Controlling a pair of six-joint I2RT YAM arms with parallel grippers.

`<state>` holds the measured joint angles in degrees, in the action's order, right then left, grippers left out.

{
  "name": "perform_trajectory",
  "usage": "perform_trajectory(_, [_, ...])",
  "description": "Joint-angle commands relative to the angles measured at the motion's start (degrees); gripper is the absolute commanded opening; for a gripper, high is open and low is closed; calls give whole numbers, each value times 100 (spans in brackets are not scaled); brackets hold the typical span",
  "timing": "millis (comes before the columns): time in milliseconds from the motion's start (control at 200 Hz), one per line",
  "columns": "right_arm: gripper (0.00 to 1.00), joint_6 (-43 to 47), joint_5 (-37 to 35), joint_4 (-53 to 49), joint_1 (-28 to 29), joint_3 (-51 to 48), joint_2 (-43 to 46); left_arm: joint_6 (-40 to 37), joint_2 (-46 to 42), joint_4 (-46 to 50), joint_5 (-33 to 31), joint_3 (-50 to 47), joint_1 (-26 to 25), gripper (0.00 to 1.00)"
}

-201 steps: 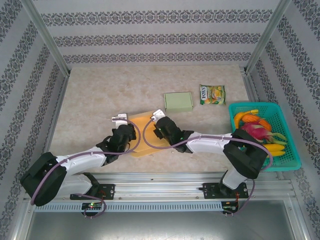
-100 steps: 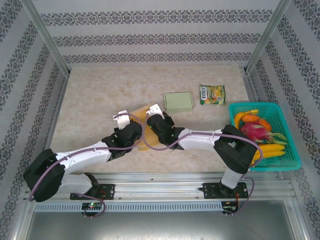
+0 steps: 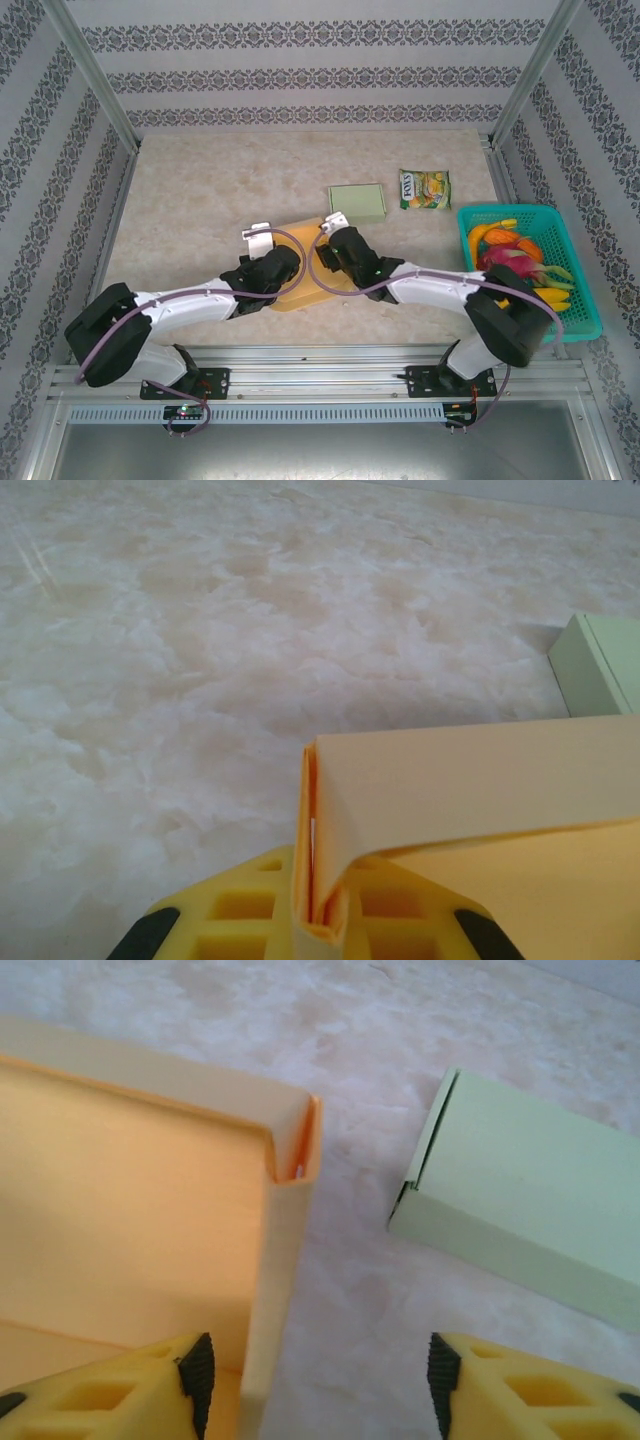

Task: Fold the paper box

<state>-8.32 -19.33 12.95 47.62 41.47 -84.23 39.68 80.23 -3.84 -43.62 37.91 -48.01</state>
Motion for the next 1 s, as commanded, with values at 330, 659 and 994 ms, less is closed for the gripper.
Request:
perform_trajectory(330, [69, -1531, -282, -2495, -47, -1342, 4309, -2966, 586, -352, 2352, 945, 476, 1])
perform_trajectory(659, [79, -1079, -378, -3422, -849, -1765, 7000, -5626, 1334, 1809, 3396, 2723, 475, 2])
perform_trajectory(994, [80, -1335, 181, -3489, -1061, -2143, 7897, -6588, 2691, 4252, 2934, 4259, 416, 1])
